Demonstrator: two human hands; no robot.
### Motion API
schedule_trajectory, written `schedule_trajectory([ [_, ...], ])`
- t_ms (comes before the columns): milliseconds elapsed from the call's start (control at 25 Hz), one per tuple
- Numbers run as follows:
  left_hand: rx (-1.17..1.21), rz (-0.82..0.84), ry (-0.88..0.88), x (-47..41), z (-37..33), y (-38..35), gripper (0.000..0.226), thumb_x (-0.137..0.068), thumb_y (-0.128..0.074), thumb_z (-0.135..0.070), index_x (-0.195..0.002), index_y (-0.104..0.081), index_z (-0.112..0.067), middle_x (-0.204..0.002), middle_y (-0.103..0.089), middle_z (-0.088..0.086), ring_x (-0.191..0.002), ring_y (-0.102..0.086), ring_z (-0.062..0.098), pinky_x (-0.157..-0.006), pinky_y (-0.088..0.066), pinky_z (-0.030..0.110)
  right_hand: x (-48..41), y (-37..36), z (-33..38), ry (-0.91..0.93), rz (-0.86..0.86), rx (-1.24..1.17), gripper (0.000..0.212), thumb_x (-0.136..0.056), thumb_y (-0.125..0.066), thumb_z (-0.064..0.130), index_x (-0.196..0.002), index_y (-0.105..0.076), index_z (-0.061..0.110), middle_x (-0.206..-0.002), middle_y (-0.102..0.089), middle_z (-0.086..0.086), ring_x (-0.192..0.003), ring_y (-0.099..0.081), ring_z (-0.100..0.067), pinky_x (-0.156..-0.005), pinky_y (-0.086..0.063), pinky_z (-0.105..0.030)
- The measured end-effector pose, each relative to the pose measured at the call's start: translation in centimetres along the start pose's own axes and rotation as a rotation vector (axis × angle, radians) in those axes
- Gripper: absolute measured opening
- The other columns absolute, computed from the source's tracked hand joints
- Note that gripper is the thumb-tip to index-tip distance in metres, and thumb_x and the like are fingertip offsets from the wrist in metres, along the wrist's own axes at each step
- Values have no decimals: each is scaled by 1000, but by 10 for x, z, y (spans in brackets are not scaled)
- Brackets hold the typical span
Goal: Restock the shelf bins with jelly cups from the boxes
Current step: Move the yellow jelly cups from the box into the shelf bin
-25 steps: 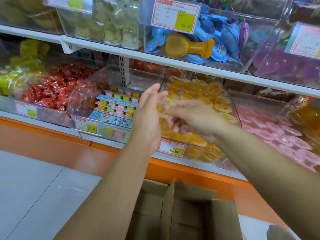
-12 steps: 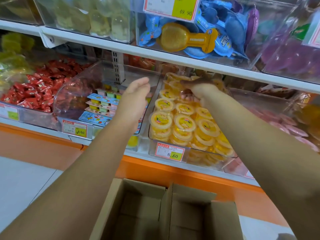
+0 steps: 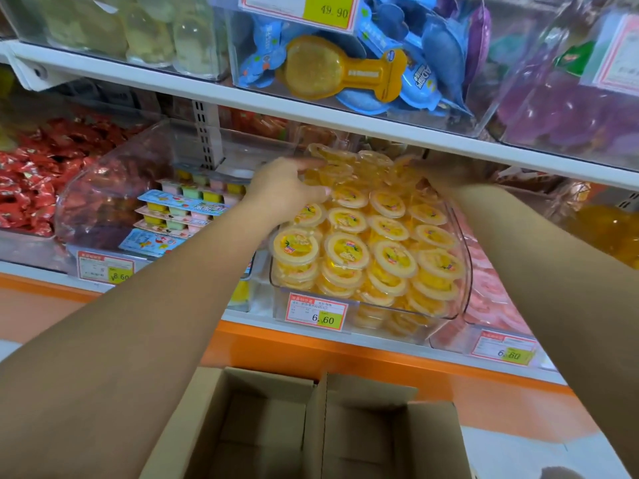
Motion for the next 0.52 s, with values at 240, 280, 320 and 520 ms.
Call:
schedule_trajectory([
  [240,-102,-73,-47,-13,-6,-1,39,-85,-74,-38,-123,-67,-41,-117,-71,-2,-91,-65,19,-81,-54,31,2,8,-17,-113,144,-109,19,-98,-44,13,-80,-49,14,-53,-50,-2,-27,-35,-2,-30,-24,-11],
  [280,-110,-92,-50,-14,-5,0,35,-86,-74,-35,-121,-69,-40,-110,-71,-2,-81,-61,17,-73,-50,27,8,7,-18,-155,188,-157,22,-99,-42,11,-78,-47,13,-46,-51,0,-26,-35,-1,-29,-24,-11],
  [320,-123,-109,-62,-15,-5,0,33,-87,-73,-33,-119,-70,-38,-107,-71,-2,-75,-56,15,-68,-44,24,13,8,-19,-179,212,-180,25,-100,-42,10,-75,-45,12,-40,-52,3,-26,-36,-1,-29,-24,-10],
  [520,-116,-152,-140,-12,-8,2,33,-87,-73,-26,-119,-72,-34,-125,-69,-2,-94,-65,25,-72,-44,22,21,9,-20,-161,245,-52,24,-101,-44,16,-79,-50,12,-48,-57,2,-30,-38,-2,-31,-26,-12],
])
Point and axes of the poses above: each hand's wrist, its own x-axis away from the middle knuckle, its own y-axis out of the back of the hand, z = x × y, the point moved 10 cm from there along -x, towards the middle knuckle
